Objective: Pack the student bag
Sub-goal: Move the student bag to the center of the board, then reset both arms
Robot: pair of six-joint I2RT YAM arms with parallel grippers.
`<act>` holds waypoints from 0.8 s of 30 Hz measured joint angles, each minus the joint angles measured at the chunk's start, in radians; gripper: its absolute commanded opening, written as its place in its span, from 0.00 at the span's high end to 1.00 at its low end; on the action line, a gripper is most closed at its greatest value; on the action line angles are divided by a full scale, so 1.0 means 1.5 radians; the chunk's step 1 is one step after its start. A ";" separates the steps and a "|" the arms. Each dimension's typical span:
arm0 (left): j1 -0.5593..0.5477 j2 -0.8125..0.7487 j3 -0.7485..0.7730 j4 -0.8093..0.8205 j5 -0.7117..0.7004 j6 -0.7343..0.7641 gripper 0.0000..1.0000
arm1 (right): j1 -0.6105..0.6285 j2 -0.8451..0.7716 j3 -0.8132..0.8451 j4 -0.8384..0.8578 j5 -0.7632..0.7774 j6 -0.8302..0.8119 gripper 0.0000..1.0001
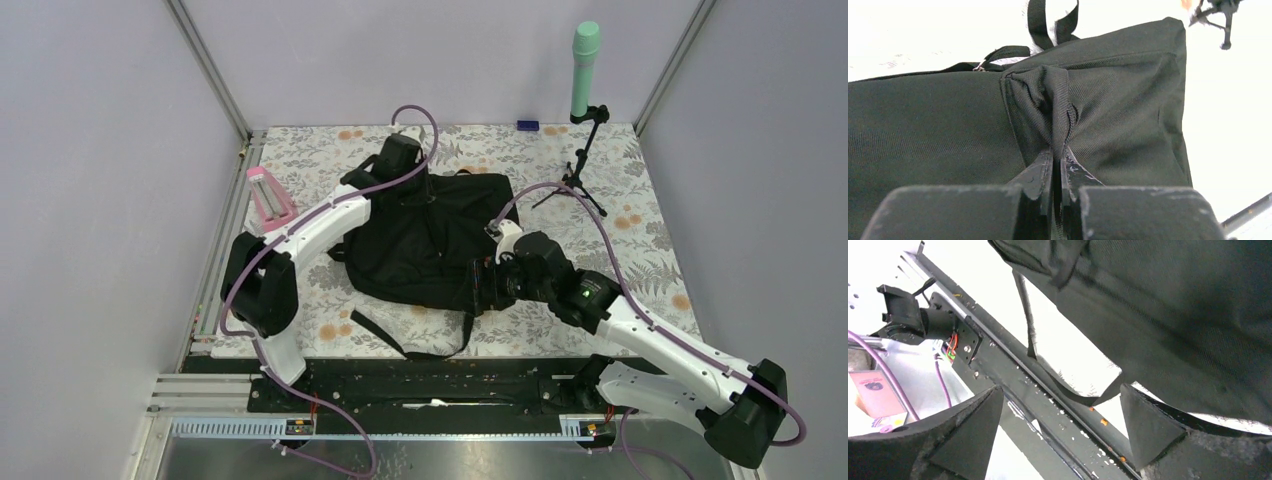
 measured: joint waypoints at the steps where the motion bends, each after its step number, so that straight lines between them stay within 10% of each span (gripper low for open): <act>1: 0.009 0.005 0.005 0.004 -0.004 0.002 1.00 | -0.001 0.000 0.004 -0.001 0.013 0.001 0.03; 5: 0.047 0.036 0.037 0.016 -0.023 0.004 0.99 | -0.042 0.006 0.021 -0.002 0.030 0.001 0.02; 7: 0.064 0.053 0.055 0.023 -0.028 0.006 0.79 | -0.101 0.010 0.021 -0.001 0.020 0.002 0.02; 9: 0.077 0.064 0.064 0.040 -0.031 0.012 0.38 | -0.167 0.014 0.021 0.002 0.017 0.002 0.01; 14: 0.095 0.057 0.065 0.096 -0.043 0.032 0.07 | -0.297 0.015 0.021 0.001 0.004 -0.006 0.00; 24: 0.095 -0.219 -0.102 0.112 -0.077 0.060 0.01 | -0.476 -0.045 0.053 -0.064 0.036 -0.038 0.00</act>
